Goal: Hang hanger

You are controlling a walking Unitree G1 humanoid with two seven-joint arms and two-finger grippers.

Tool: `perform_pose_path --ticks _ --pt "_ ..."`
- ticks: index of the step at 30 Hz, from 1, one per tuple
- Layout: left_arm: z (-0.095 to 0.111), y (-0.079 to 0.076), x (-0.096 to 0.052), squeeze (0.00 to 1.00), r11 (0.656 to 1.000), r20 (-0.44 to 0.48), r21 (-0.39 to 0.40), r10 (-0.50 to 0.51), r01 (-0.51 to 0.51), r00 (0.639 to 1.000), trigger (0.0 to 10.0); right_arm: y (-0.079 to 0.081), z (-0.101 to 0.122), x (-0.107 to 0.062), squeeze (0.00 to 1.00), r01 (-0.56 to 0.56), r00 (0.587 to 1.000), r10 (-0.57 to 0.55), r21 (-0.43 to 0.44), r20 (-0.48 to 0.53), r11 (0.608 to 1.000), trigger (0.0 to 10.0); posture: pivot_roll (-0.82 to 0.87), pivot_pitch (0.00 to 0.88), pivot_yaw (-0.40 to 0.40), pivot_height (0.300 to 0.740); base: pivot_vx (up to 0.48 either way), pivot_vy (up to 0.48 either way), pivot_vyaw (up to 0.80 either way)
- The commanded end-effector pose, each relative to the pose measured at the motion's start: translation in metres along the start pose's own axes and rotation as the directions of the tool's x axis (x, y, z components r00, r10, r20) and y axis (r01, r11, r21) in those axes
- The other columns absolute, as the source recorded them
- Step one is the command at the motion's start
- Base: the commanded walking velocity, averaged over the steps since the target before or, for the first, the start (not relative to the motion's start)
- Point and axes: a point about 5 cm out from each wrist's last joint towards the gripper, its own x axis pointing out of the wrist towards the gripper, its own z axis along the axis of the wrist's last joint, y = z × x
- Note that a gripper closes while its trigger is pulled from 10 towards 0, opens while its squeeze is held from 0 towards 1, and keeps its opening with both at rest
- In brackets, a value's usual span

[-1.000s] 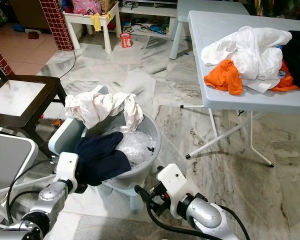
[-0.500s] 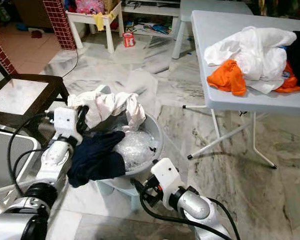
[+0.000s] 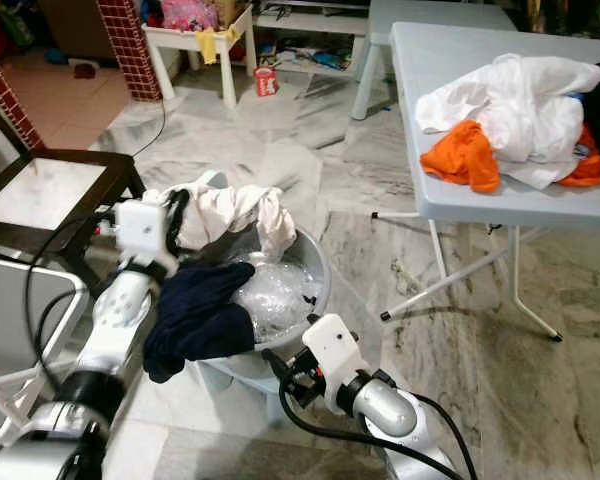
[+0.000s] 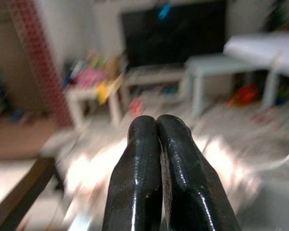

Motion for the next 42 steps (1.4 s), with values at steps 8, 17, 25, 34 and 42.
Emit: perform_pose_path --ticks 8,17,25,34,42 --pt "-0.069 0.016 -0.057 1.0 0.991 -0.333 0.006 0.131 -0.137 0.934 10.0 -0.003 -0.004 -0.002 0.0 -0.011 1.0 0.011 -0.02 -0.02 1.0 10.0 -0.18 0.1 0.004 0.74 0.0 0.0 0.0" --pt "-0.088 0.006 -0.064 1.0 0.995 -0.453 -0.048 0.052 -0.083 0.89 10.0 -0.002 -0.008 -0.015 0.0 -0.01 0.998 0.009 -0.027 -0.056 1.0 10.0 -0.23 0.135 -0.012 0.74 0.0 0.0 0.0" --pt "-0.099 -0.009 -0.072 1.0 0.991 -0.523 -0.031 -0.126 0.129 0.843 10.0 0.002 -0.013 -0.028 0.0 -0.006 0.996 0.002 -0.04 -0.086 0.999 10.0 -0.27 0.148 -0.012 0.74 0.0 0.0 0.0" --pt "-0.099 -0.003 -0.069 1.0 0.983 -0.543 0.03 -0.135 0.179 0.829 10.0 0.0 -0.009 -0.027 0.0 -0.018 0.996 0.013 -0.061 -0.086 0.998 10.0 -0.27 0.146 -0.012 0.74 0.0 0.0 0.0" --pt "-0.1 0.001 -0.066 0.05 0.981 -0.57 0.078 -0.1 0.175 0.815 10.0 0.0 -0.008 -0.028 0.0 -0.027 0.996 0.021 -0.068 -0.088 0.997 10.0 -0.27 0.153 -0.013 0.74 0.0 0.0 0.0"
